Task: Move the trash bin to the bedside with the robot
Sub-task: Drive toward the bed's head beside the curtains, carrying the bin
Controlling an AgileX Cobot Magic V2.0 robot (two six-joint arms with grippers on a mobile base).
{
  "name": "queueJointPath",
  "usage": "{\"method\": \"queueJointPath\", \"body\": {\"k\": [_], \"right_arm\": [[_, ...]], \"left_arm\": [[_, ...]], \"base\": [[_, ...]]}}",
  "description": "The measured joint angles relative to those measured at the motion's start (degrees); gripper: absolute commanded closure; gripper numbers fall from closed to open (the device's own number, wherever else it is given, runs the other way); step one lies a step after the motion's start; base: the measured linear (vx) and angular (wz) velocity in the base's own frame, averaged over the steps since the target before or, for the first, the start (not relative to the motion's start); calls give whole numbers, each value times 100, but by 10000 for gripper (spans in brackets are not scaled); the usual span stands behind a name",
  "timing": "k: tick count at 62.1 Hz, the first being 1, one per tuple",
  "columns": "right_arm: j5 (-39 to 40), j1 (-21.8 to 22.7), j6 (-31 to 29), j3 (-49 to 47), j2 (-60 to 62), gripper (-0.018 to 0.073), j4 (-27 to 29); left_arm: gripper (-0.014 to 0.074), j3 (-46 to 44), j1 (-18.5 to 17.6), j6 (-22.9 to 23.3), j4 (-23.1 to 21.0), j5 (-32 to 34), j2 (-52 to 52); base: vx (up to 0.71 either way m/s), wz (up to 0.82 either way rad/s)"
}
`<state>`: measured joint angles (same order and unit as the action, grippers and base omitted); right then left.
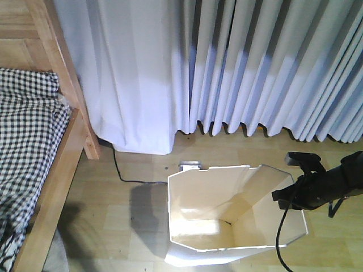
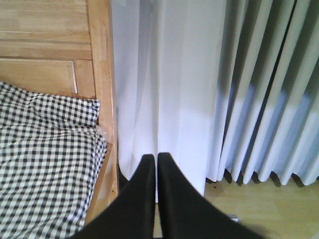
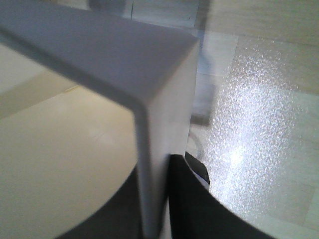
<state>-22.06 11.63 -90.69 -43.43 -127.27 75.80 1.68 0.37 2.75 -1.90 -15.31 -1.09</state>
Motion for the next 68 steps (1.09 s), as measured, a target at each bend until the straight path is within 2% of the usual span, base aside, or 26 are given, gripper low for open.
{"method": "queueJointPath", "body": {"k": [32, 68], "right_arm": [[5, 0, 0, 0, 0, 565, 0], [5, 0, 0, 0, 0, 565, 0]], "left_arm": [[602, 0, 0, 0, 0, 0, 0], [602, 0, 0, 0, 0, 0, 0]], "base": [[15, -3], [3, 1]]}}
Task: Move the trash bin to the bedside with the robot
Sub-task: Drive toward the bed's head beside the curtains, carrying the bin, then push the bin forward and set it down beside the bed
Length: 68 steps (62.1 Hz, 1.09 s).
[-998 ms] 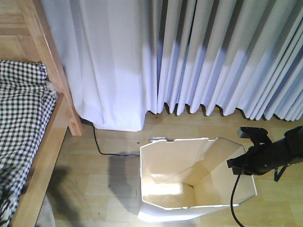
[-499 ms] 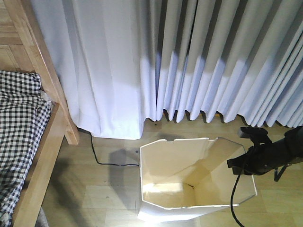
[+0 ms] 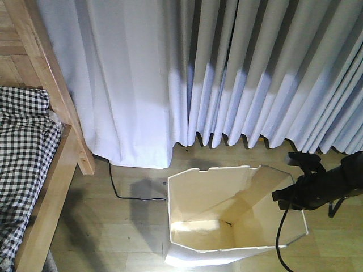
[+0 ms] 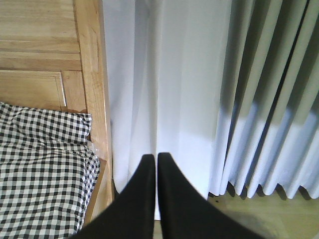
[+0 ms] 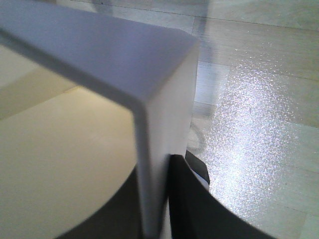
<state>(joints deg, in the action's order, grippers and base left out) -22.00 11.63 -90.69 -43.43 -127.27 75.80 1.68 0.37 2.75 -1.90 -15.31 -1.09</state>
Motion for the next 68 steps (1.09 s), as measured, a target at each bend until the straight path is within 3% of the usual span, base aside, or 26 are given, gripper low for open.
{"method": "queueJointPath", "body": {"k": [25, 36, 68], "right_arm": [[-23, 0, 0, 0, 0, 565, 0], [102, -5, -18, -49, -104, 565, 358], [252, -5, 277, -1963, -1778, 565, 444]], "left_arm": [[602, 0, 0, 0, 0, 0, 0], [602, 0, 0, 0, 0, 0, 0], [602, 0, 0, 0, 0, 0, 0]], "base": [[0, 0], [0, 0], [0, 0]]}}
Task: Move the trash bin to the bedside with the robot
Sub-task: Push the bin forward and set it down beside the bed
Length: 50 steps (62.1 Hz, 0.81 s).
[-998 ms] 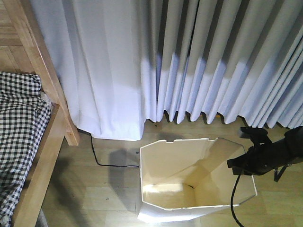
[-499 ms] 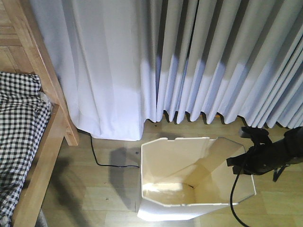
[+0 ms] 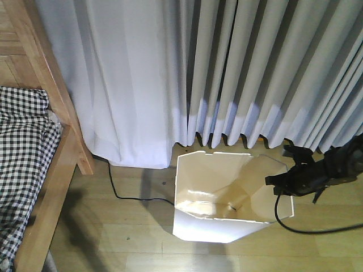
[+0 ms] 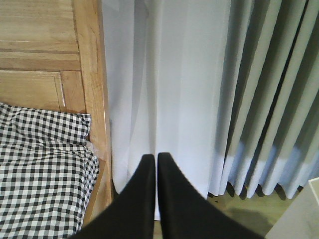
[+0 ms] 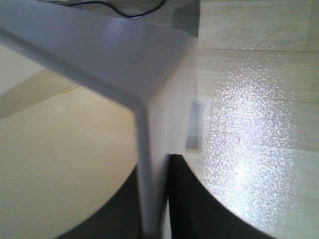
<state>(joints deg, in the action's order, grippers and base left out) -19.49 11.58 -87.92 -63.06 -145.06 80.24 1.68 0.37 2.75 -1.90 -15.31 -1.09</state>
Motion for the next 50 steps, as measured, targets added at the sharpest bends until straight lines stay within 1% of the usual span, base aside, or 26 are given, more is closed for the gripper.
{"method": "queueJointPath", "body": {"k": [10, 24, 31, 37, 50], "right_arm": [[-5, 0, 281, -667, -693, 565, -130], [-5, 0, 374, -1607, -1511, 565, -319], [-31, 0, 559, -2040, -1860, 565, -431], [-91, 0, 954, -2450, -2119, 565, -692], [-394, -5, 1912, -3218, -2563, 565, -1624]], "left_arm": [[602, 0, 0, 0, 0, 0, 0], [602, 0, 0, 0, 0, 0, 0], [602, 0, 0, 0, 0, 0, 0], [602, 0, 0, 0, 0, 0, 0], [602, 0, 0, 0, 0, 0, 0]], "base": [[0, 0], [0, 0], [0, 0], [0, 0], [0, 0]]}}
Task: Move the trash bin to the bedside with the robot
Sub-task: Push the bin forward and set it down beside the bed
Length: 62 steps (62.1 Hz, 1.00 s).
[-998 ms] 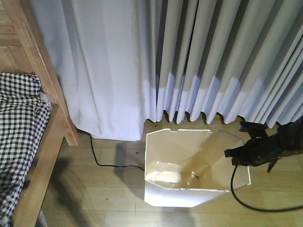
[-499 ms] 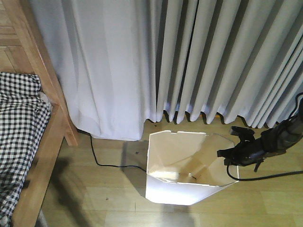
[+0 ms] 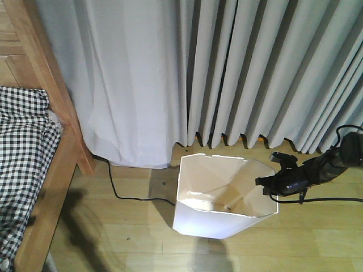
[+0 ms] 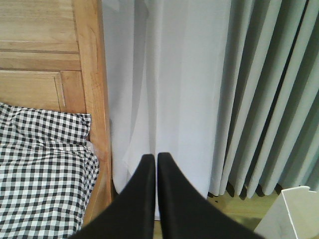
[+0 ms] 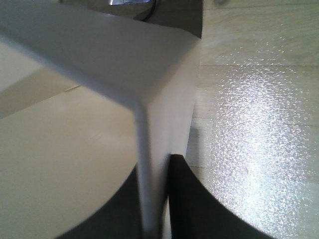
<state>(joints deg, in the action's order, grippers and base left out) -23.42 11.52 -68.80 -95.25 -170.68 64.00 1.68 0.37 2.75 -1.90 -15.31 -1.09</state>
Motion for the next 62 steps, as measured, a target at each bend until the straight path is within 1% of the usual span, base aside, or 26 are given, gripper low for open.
{"method": "queueJointPath", "body": {"k": [6, 7, 13, 19, 28, 38, 46, 52, 62], "right_arm": [[-124, -97, 339, -283, -134, 565, -416], [-147, -140, 412, -356, -163, 565, -557], [-218, -296, 694, -579, -258, 565, -828], [-296, -412, 1007, -728, -362, 565, -938], [-341, -480, 1389, -754, -476, 564, -910], [-146, -600, 1458, -754, -534, 557, -945], [92, -718, 1527, -754, -538, 541, -1221], [137, -736, 1632, -754, -538, 529, -1322], [132, -736, 1716, -754, -538, 507, -1322]], "left_arm": [[602, 0, 0, 0, 0, 0, 0], [602, 0, 0, 0, 0, 0, 0], [602, 0, 0, 0, 0, 0, 0], [602, 0, 0, 0, 0, 0, 0], [602, 0, 0, 0, 0, 0, 0], [602, 0, 0, 0, 0, 0, 0], [602, 0, 0, 0, 0, 0, 0], [602, 0, 0, 0, 0, 0, 0], [602, 0, 0, 0, 0, 0, 0]], "base": [[0, 0], [0, 0], [0, 0], [0, 0], [0, 0], [0, 0], [0, 0], [0, 0], [0, 0]]}}
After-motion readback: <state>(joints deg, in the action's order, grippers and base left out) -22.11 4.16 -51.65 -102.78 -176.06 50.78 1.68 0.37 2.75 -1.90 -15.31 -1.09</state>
